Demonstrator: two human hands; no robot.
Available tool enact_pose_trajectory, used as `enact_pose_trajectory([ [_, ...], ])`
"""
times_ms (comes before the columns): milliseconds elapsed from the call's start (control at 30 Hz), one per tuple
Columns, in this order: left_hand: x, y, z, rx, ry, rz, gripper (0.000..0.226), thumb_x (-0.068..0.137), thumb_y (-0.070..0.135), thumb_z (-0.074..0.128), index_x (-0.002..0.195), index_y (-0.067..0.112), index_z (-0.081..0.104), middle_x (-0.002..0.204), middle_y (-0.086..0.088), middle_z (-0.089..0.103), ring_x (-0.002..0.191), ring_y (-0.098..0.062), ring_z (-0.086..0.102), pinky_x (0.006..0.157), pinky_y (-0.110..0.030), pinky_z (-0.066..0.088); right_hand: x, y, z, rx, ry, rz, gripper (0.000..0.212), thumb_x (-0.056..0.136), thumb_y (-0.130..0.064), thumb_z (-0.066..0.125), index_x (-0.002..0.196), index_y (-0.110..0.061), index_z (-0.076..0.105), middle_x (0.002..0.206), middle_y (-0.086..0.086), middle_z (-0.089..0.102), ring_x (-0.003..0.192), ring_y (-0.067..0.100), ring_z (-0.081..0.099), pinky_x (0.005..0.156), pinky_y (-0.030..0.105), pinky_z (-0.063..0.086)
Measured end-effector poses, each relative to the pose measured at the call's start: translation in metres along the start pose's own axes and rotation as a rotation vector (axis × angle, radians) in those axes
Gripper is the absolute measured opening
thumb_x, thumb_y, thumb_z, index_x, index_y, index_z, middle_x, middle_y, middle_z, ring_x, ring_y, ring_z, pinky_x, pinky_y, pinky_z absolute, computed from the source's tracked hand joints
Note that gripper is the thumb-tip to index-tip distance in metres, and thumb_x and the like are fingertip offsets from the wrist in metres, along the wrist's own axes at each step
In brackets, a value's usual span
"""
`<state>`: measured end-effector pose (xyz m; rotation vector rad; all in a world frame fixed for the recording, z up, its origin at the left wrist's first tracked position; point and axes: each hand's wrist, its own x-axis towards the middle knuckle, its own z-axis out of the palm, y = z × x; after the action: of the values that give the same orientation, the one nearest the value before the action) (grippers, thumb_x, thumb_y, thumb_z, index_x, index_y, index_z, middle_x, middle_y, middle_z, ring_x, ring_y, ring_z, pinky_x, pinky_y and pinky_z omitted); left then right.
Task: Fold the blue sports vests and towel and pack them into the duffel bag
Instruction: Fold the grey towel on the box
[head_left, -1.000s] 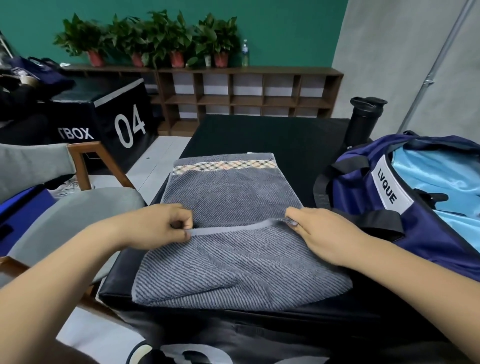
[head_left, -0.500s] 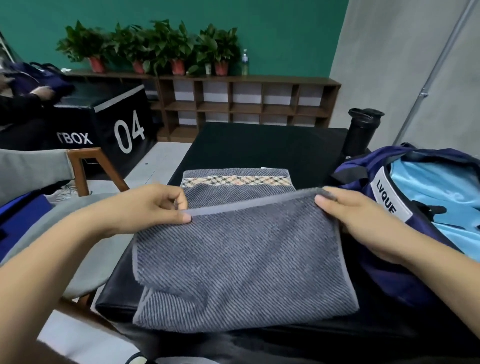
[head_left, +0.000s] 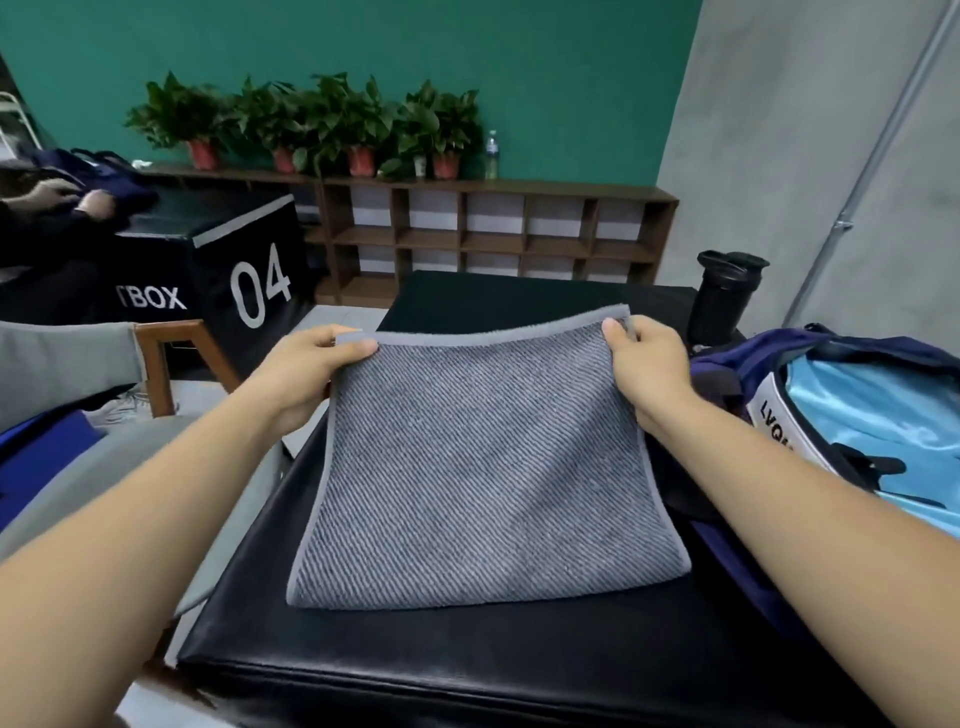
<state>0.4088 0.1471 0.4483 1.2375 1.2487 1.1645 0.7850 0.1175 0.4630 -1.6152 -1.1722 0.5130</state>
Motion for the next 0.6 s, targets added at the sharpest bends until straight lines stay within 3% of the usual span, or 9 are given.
enact_pose_trajectory([
  [100, 0.033, -0.015, 0.007, -0.009, 0.097, -0.036, 0.018, 0.095, 0.016, 0.08, 0.11, 0.005, 0.078, 0.115, -0.01, 0.079, 0.111, -0.029, 0.075, 0.103, -0.044, 0.058, 0.026, 0.024, 0.024, -0.132, -0.001, 0.031, 0.034, 0.108, -0.031, 0.057, 0.083, -0.009, 0.063, 0.088, 0.008, 0.066, 0.087, 0.029, 0.059, 0.075, 0.038, 0.042],
  [200, 0.055, -0.035, 0.013, 0.225, 0.157, -0.074, 0.019, 0.095, 0.017, 0.081, 0.086, 0.003, 0.072, 0.097, -0.009, 0.076, 0.095, -0.027, 0.072, 0.086, -0.037, 0.058, 0.038, 0.057, 0.037, -0.303, -0.08, 0.093, 0.036, 0.104, -0.024, 0.058, 0.071, -0.011, 0.055, 0.08, 0.009, 0.062, 0.084, 0.031, 0.059, 0.07, 0.038, 0.04],
  [233, 0.061, -0.044, 0.014, 0.309, 0.173, -0.071, 0.021, 0.095, 0.018, 0.081, 0.084, 0.003, 0.071, 0.093, -0.008, 0.075, 0.092, -0.027, 0.07, 0.082, -0.036, 0.056, 0.039, 0.066, 0.039, -0.315, -0.097, 0.128, 0.032, 0.101, -0.019, 0.059, 0.07, -0.011, 0.059, 0.082, 0.009, 0.066, 0.085, 0.031, 0.062, 0.071, 0.037, 0.044],
  [367, 0.087, -0.052, 0.014, 0.475, 0.212, -0.03, 0.013, 0.095, 0.027, 0.079, 0.086, 0.018, 0.078, 0.094, -0.003, 0.078, 0.096, -0.025, 0.073, 0.095, -0.048, 0.06, 0.033, 0.079, 0.041, -0.365, -0.1, 0.171, 0.023, 0.095, -0.008, 0.052, 0.086, -0.012, 0.073, 0.098, 0.009, 0.074, 0.095, 0.033, 0.067, 0.077, 0.034, 0.05],
  [500, 0.104, -0.052, 0.031, 0.575, 0.277, 0.022, 0.015, 0.101, 0.017, 0.067, 0.088, 0.012, 0.075, 0.093, -0.005, 0.074, 0.096, -0.027, 0.068, 0.083, -0.037, 0.053, 0.034, 0.08, 0.045, -0.43, -0.082, 0.154, 0.025, 0.096, -0.005, 0.047, 0.096, -0.014, 0.071, 0.105, 0.007, 0.071, 0.099, 0.032, 0.064, 0.078, 0.033, 0.045],
  [600, 0.105, -0.076, 0.041, 0.739, 0.321, 0.028, 0.018, 0.105, 0.019, 0.059, 0.091, 0.013, 0.069, 0.095, -0.008, 0.071, 0.093, -0.029, 0.064, 0.077, -0.035, 0.046, 0.037, 0.08, 0.044, -0.415, -0.036, 0.167, 0.025, 0.097, -0.006, 0.045, 0.097, -0.014, 0.068, 0.108, 0.007, 0.07, 0.098, 0.03, 0.062, 0.081, 0.036, 0.049],
])
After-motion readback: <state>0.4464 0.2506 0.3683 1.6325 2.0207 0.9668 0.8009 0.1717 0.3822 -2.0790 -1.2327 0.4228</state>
